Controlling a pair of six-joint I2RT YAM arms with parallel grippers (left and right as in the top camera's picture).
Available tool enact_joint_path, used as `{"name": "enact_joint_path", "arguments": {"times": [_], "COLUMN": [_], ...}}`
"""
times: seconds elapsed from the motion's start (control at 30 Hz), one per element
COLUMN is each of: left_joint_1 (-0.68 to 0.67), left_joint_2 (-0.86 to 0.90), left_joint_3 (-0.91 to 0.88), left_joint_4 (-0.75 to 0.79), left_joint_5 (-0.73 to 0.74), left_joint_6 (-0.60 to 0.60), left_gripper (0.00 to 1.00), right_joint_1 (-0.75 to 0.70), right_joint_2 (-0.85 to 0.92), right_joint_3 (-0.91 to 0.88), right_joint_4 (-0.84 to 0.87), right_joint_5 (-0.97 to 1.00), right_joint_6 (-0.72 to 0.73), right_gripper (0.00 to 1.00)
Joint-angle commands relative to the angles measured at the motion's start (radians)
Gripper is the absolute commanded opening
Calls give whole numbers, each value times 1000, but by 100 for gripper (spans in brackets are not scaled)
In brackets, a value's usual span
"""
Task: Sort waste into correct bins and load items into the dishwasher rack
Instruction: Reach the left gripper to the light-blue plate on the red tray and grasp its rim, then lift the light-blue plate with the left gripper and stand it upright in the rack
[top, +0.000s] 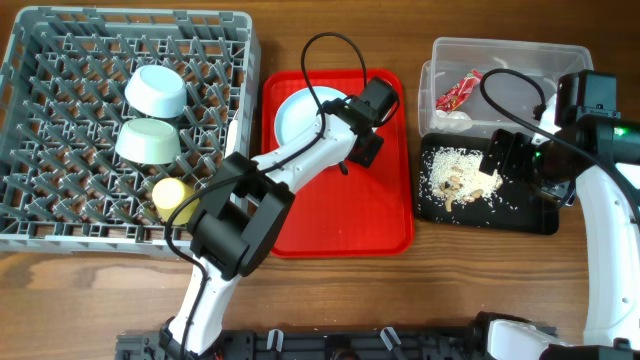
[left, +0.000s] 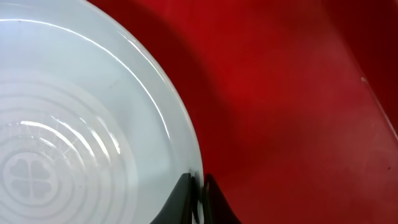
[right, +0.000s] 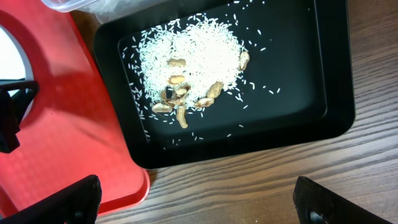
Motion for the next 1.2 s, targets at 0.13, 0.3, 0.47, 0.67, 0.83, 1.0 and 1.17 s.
{"name": "enact_joint_path", "arguments": {"times": [0.13,0.3,0.47,0.67,0.83,1.0,1.17], "left_joint_1": [4,0,2,39,114,257,451], "left_joint_2": [32,-77,-212,-364,-462,-543,-557], "left_joint_3": [-36,-36,-36,-36,-36,-36,-36], "left_joint_4": [-37,-43,-86,-130,-167,-172,-167], "left_joint_5": [-14,-13,-2,16,39,229,515], "left_joint_6": [-14,-14,-30,-74,-74,-64,-43], "left_gripper": [4,4,4,4,4,4,4], "right_joint_1": [-2,-2,-2,-2,-2,-2,-2], "right_joint_2": [-20,-20,-20,-20,-20,-20,-20], "right_joint_3": [6,6,6,6,6,6,6], "right_joint_4": [-2,-2,-2,-1,-2,0,-1], "right_joint_5": [21,21,21,21,21,21,21], "right_joint_6": [5,5,5,5,5,5,5], "right_gripper": [100,100,100,99,100,100,100]}}
